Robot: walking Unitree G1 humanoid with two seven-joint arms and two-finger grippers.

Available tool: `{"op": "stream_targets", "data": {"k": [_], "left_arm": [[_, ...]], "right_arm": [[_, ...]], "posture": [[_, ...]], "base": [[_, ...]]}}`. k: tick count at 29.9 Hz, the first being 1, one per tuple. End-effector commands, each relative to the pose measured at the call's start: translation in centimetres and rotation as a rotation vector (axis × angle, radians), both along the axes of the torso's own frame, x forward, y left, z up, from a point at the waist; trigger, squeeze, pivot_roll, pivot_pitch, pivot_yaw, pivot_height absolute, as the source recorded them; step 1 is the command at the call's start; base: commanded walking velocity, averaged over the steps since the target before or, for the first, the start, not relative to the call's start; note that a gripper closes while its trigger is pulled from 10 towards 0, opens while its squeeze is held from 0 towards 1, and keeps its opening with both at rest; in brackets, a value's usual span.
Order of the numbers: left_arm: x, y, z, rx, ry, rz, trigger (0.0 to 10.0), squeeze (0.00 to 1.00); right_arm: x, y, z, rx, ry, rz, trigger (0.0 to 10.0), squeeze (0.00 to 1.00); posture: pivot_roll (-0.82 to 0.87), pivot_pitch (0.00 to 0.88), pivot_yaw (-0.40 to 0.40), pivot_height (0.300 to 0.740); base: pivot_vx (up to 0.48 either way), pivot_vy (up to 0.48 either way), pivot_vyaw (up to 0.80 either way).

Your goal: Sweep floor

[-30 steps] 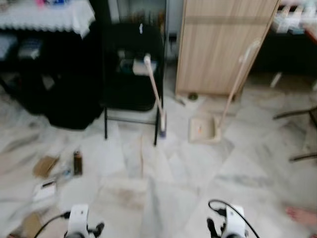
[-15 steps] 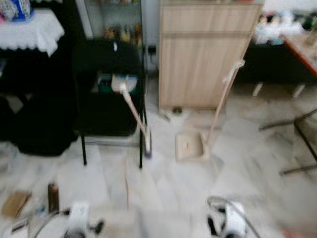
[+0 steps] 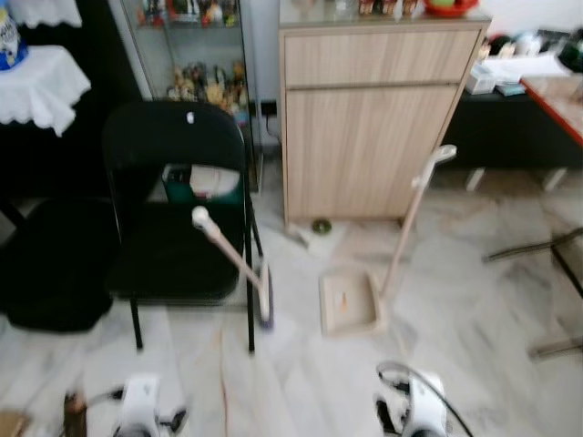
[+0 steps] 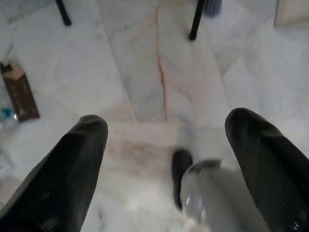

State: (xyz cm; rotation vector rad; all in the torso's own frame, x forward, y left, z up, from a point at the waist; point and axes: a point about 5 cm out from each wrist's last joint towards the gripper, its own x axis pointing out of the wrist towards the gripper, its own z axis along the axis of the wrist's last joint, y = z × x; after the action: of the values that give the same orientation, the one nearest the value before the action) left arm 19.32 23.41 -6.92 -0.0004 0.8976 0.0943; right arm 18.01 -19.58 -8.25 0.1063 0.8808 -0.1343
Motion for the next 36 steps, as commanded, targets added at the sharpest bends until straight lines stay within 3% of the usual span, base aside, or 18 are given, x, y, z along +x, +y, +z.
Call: {"op": "stream_targets", "data": {"k": [1, 8, 13, 14, 15, 17, 18, 24, 34, 35, 36], "left_arm": [[-0.7, 1.0, -0.1, 0.037, 0.027, 0.018, 10.0, 0.0], [-0.4, 1.0, 0.1, 0.017, -0.001, 0.033, 10.0, 0.0], [1.9, 0.4, 1.3, -0.007, -0.092, 0.013, 10.0, 0.0], [2.3, 0.3, 1.5, -0.011, -0.107, 0.005, 10.0, 0.66], [2.7, 0.1, 1.7, -0.016, -0.124, -0.004, 10.0, 1.0], [3.5, -0.2, 2.2, -0.034, -0.166, -0.009, 10.0, 1.0], [4.7, -0.3, 3.2, -0.057, -0.236, -0.004, 10.0, 1.0], [6.9, -0.9, 5.1, -0.123, -0.382, -0.015, 10.0, 1.0], [8.8, -1.6, 7.7, -0.198, -0.582, -0.049, 10.0, 1.0], [9.2, -1.6, 8.2, -0.197, -0.616, -0.056, 10.0, 0.72], [9.2, -1.6, 8.2, -0.197, -0.616, -0.056, 10.0, 0.72]], "right_arm": [[-0.2, 0.7, -0.2, 0.016, 0.006, 0.006, 10.0, 0.0], [-0.4, 0.7, -0.3, 0.015, 0.014, 0.003, 10.0, 0.0], [-0.5, 0.6, -0.3, 0.016, 0.018, 0.003, 10.0, 0.0], [-0.5, 0.6, -0.3, 0.016, 0.018, 0.003, 10.0, 0.0], [-0.5, 0.6, -0.3, 0.015, 0.019, 0.003, 10.0, 0.0], [-0.5, 0.6, -0.3, 0.015, 0.019, 0.004, 10.0, 0.0], [-0.5, 0.6, -0.3, 0.015, 0.019, 0.003, 10.0, 0.0], [-0.6, 0.5, -0.4, 0.011, 0.021, 0.005, 10.0, 0.0], [-0.4, 0.8, -0.3, 0.014, 0.014, 0.01, 10.0, 0.0], [-0.4, 0.8, -0.3, 0.014, 0.013, 0.011, 10.0, 0.0], [-0.4, 0.8, -0.3, 0.014, 0.013, 0.011, 10.0, 0.0]], "posture": [[-0.02, 0.07, -0.017, 0.74], [-0.02, 0.07, -0.017, 0.74], [-0.02, 0.075, -0.017, 0.74], [-0.02, 0.075, -0.017, 0.74], [-0.02, 0.075, -0.017, 0.74], [-0.02, 0.074, -0.015, 0.74], [-0.02, 0.074, -0.015, 0.74], [-0.02, 0.076, -0.015, 0.74], [-0.02, 0.078, -0.016, 0.74], [-0.02, 0.078, -0.016, 0.74], [-0.02, 0.078, -0.016, 0.74]], "base": [[0.0, 0.0, 0.0], [0.0, 0.0, 0.0], [0.0, 0.0, 0.0], [0.0, 0.0, 0.0], [0.0, 0.0, 0.0], [0.0, 0.0, 0.0], [0.0, 0.0, 0.0], [0.0, 0.0, 0.0], [0.0, 0.0, 0.0], [0.0, 0.0, 0.0], [0.0, 0.0, 0.0]]}}
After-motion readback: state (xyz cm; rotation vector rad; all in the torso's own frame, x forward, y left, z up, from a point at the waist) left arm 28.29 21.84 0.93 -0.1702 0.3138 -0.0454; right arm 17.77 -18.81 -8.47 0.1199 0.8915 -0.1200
